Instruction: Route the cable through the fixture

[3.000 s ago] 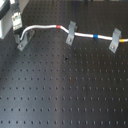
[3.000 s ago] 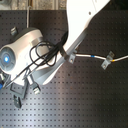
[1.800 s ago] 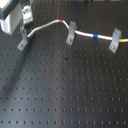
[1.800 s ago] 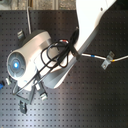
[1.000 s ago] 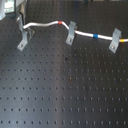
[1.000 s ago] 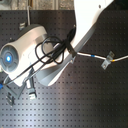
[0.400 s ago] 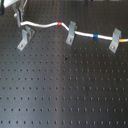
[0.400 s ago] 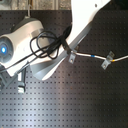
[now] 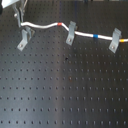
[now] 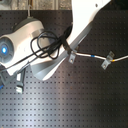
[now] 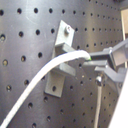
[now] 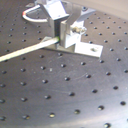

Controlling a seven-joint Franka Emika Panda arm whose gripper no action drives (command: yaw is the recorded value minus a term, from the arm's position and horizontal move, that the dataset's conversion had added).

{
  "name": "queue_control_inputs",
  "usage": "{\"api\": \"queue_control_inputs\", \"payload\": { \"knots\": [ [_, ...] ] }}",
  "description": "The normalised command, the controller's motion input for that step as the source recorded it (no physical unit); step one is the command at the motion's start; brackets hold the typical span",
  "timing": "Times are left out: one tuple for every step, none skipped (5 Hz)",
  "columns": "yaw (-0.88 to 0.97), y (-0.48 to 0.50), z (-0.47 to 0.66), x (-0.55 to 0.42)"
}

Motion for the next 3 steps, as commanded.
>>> {"api": "queue_control_inputs", "payload": {
  "knots": [
    [0.89, -0.009, 0.05, -0.014],
    [0.82, 0.0, 0.04, 0.0],
    [0.64, -0.142, 0.07, -0.011]
  ]
}}
